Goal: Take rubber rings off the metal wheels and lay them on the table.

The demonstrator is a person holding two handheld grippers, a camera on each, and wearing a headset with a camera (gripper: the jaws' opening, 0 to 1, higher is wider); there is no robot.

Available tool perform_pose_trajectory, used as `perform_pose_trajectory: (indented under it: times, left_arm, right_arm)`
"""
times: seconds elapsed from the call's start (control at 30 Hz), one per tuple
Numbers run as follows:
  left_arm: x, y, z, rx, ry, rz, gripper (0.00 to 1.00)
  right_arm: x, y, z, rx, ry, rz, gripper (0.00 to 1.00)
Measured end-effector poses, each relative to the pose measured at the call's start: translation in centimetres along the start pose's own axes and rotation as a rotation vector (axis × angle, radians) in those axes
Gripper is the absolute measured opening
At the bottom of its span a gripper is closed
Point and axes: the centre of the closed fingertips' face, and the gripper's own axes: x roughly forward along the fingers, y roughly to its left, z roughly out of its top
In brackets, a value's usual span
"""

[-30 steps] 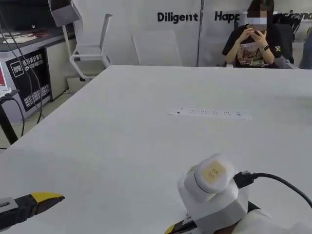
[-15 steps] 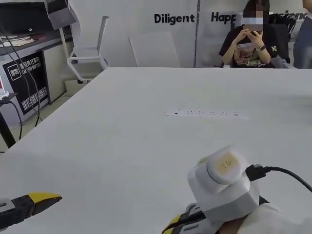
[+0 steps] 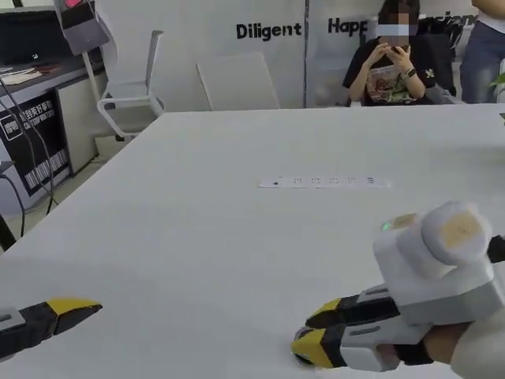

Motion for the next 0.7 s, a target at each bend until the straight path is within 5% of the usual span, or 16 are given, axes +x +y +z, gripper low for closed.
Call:
perform_pose_trajectory:
  times: [0.33, 0.7]
  left_arm:
    - [0.4, -0.2, 1.9, 0.046, -0.005, -0.028, 0.95]
    - [1.4, 0.0, 5.2, 0.12, -0.02, -0.061, 0.95]
  right_arm:
    - [-3.2, -2.7, -1.6, 0.031, -0.055, -0.073, 0.24]
    - [-4.3, -3.5, -3.6, 0.038, -0.052, -0.112, 0.28]
